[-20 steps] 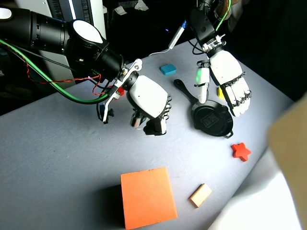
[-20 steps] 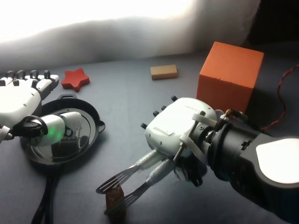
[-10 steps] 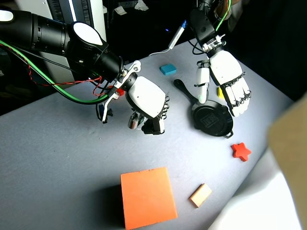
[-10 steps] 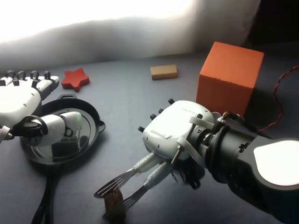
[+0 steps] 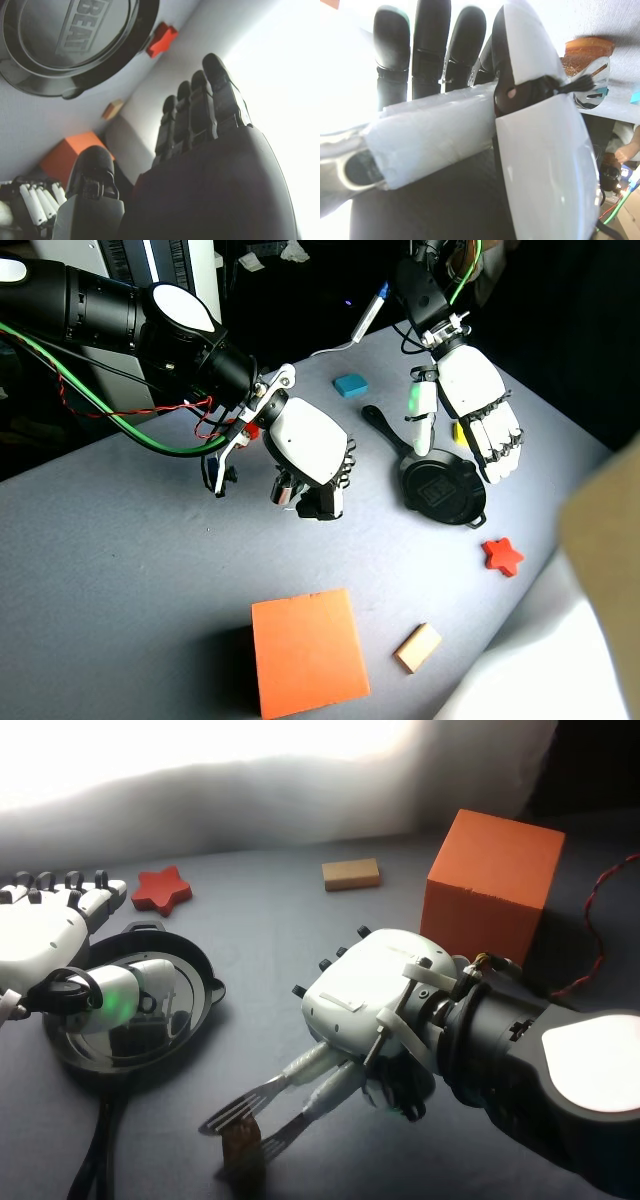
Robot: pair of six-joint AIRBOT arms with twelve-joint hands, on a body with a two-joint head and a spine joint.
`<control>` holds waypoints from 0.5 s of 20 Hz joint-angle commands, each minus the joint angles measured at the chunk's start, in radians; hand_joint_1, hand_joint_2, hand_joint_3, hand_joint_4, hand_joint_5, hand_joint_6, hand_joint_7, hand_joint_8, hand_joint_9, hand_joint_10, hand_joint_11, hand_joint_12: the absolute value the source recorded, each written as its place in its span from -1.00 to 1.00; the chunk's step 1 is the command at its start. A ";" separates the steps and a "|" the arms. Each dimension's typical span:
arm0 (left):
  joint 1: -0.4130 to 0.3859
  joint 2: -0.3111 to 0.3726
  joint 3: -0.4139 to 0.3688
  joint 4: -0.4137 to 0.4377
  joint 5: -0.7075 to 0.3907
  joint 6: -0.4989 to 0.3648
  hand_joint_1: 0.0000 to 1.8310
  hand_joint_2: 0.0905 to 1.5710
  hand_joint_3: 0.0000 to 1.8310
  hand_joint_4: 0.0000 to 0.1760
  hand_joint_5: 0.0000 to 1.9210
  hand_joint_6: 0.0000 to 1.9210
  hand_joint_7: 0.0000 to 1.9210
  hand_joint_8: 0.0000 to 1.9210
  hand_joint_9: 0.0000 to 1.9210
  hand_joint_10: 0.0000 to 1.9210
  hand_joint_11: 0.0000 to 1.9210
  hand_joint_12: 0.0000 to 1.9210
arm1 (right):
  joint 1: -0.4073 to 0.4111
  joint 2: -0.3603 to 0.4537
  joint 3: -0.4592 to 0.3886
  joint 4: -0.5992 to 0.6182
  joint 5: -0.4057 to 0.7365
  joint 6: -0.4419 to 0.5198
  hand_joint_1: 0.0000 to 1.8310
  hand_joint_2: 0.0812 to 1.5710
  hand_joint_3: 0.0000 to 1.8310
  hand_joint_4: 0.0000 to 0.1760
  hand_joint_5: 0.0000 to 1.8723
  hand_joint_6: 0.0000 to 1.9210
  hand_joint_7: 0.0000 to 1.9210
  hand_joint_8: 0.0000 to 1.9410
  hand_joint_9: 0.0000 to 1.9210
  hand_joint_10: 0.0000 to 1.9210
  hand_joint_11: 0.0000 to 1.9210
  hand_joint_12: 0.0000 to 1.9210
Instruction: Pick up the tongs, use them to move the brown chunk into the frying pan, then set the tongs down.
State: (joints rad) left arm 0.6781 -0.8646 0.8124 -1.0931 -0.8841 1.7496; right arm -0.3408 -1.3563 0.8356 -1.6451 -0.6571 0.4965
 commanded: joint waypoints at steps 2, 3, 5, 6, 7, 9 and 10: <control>-0.004 0.005 0.005 0.046 -0.090 -0.001 -1.00 0.64 -1.00 -0.82 -0.94 -1.00 -0.91 -1.00 -0.90 -1.00 -1.00 -0.47 | 0.019 0.008 -0.001 -0.062 -0.015 -0.006 -0.13 0.54 -0.98 -1.00 0.08 0.01 0.43 -0.60 0.29 -0.08 -0.10 0.62; -0.003 0.005 0.005 0.046 -0.090 -0.001 -1.00 0.64 -1.00 -0.85 -0.94 -1.00 -0.91 -1.00 -0.90 -1.00 -1.00 -0.47 | 0.022 0.009 -0.001 -0.062 -0.015 -0.006 -0.21 0.58 -0.98 -1.00 0.12 -0.07 0.44 -0.59 0.28 0.01 -0.10 0.69; -0.002 0.005 0.005 0.046 -0.090 -0.001 -1.00 0.63 -1.00 -0.80 -0.94 -1.00 -0.90 -1.00 -0.88 -0.99 -1.00 -0.34 | 0.028 0.011 -0.001 -0.062 -0.015 -0.006 -0.19 0.63 -1.00 -1.00 0.15 0.03 0.46 -0.29 0.33 0.21 -0.03 0.82; -0.002 0.005 0.005 0.046 -0.090 -0.001 -1.00 0.63 -1.00 -0.79 -0.91 -0.98 -0.87 -0.99 -0.86 -0.99 -1.00 -0.34 | 0.029 0.013 -0.001 -0.062 -0.015 -0.006 -0.20 0.67 -0.99 -1.00 0.15 0.14 0.45 0.09 0.36 0.46 -0.01 0.91; -0.002 0.005 0.005 0.046 -0.090 -0.001 -1.00 0.63 -1.00 -0.84 -0.93 -0.99 -0.88 -1.00 -0.88 -0.99 -1.00 -0.41 | 0.029 0.013 -0.001 -0.062 -0.015 -0.006 -0.21 0.69 -0.99 -1.00 0.18 0.26 0.49 0.43 0.44 0.73 0.09 0.98; -0.002 0.005 0.005 0.046 -0.090 -0.001 -1.00 0.64 -1.00 -0.84 -0.90 -0.99 -0.87 -0.99 -0.86 -0.99 -1.00 -0.37 | 0.028 0.014 -0.001 -0.062 -0.015 -0.007 -0.24 0.74 -0.99 -1.00 0.22 0.55 0.58 0.83 0.57 0.98 0.31 1.00; -0.002 0.005 0.005 0.046 -0.090 0.000 -1.00 0.63 -1.00 -0.82 -0.91 -0.99 -0.88 -1.00 -0.86 -0.99 -1.00 -0.38 | 0.027 0.015 -0.001 -0.062 -0.015 -0.007 -0.22 0.75 -0.99 -1.00 0.21 0.57 0.58 0.81 0.59 0.99 0.31 1.00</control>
State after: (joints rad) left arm 0.6785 -0.8646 0.8124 -1.0927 -0.8841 1.7496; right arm -0.3264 -1.3468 0.8356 -1.6459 -0.6575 0.4923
